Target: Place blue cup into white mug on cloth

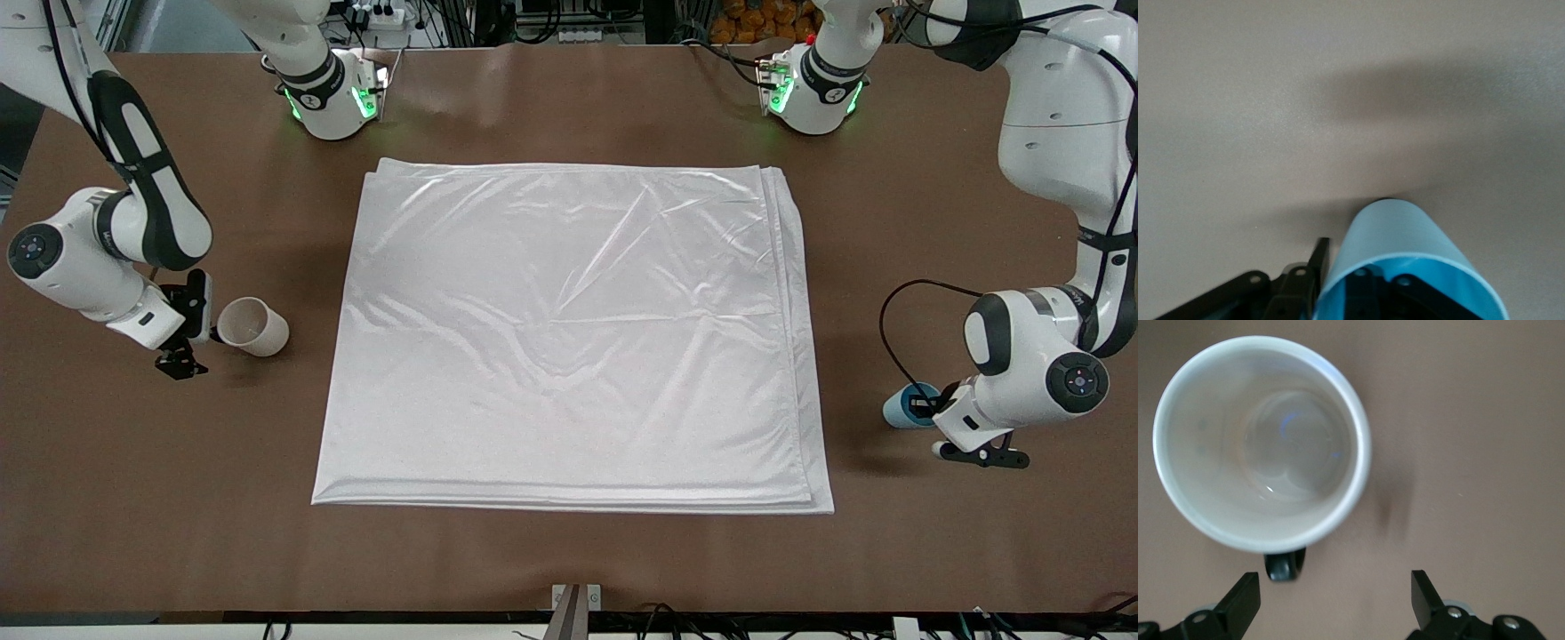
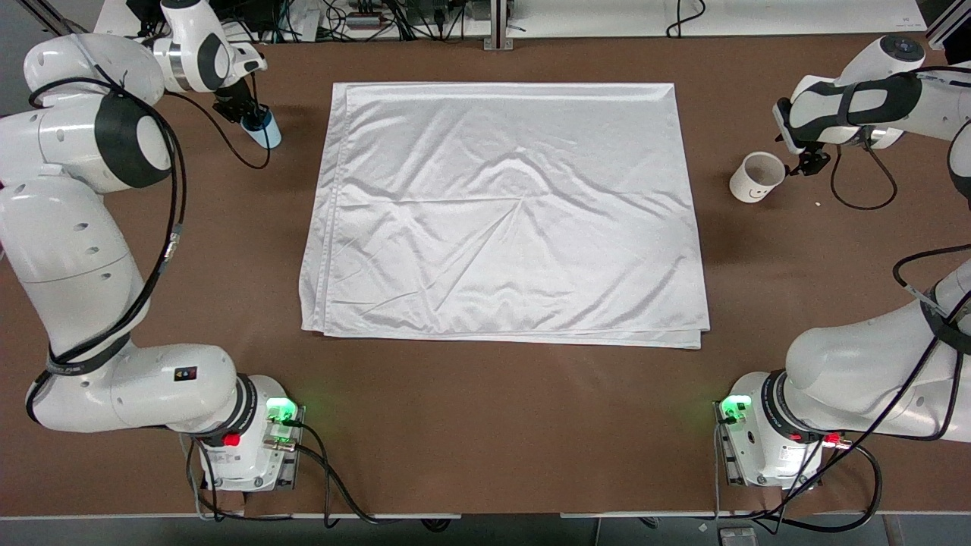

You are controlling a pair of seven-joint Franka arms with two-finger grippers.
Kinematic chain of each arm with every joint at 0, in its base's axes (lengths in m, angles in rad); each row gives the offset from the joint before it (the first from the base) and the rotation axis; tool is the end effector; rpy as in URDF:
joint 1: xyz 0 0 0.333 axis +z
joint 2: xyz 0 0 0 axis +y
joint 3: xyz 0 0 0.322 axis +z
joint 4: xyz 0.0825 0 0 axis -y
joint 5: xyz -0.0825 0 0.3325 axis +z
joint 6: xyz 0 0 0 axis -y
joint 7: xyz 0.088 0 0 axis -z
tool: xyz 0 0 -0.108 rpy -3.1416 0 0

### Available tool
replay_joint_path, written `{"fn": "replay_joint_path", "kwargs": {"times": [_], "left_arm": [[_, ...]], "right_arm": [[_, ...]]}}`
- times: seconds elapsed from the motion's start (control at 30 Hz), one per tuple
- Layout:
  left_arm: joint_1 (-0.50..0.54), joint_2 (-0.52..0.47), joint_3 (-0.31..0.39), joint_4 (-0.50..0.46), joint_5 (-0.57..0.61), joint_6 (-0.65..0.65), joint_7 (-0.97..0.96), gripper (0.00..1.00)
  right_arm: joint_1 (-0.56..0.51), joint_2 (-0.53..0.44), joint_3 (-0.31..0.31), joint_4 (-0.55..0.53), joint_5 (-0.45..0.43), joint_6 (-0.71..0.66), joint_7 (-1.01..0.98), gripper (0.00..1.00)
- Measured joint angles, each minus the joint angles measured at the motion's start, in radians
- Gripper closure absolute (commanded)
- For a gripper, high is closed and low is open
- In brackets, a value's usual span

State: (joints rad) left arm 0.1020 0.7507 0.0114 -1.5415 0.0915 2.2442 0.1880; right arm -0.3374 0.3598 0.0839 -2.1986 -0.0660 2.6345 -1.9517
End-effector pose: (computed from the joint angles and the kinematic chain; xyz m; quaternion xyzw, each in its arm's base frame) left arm 0.6625 0.0768 0.2426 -0.9966 0.0680 0.0296 0.0349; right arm 0.5215 -0.1346 0.2729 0.6412 0.7664 0.0154 0.0359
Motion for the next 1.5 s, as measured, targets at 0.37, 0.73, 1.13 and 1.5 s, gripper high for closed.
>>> {"fn": "replay_joint_path", "kwargs": {"times": [0.37,0.73,1.13,1.5], "left_arm": [[0.001,-0.007,-0.002,0.012,-0.001,0.000,0.000,1.00],[0.003,-0.060,-0.004,0.022,-0.001,-0.047,0.000,1.00],[0.006,-0.140,-0.023,0.022,-0.034,-0.123,0.000,1.00],[0.016,-0.184,-0.023,0.022,-0.035,-0.154,0.000,1.00]], "right_arm": [[-0.010,0.038,0.000,-0.025,-0.001,0.040,-0.006,0.00],[-0.016,0.046,0.000,-0.035,-0.002,0.054,-0.058,0.83],[-0.020,0.046,0.004,-0.041,-0.002,0.061,-0.086,1.00],[-0.013,0.014,0.017,-0.030,-0.002,0.066,-0.075,1.00]]}}
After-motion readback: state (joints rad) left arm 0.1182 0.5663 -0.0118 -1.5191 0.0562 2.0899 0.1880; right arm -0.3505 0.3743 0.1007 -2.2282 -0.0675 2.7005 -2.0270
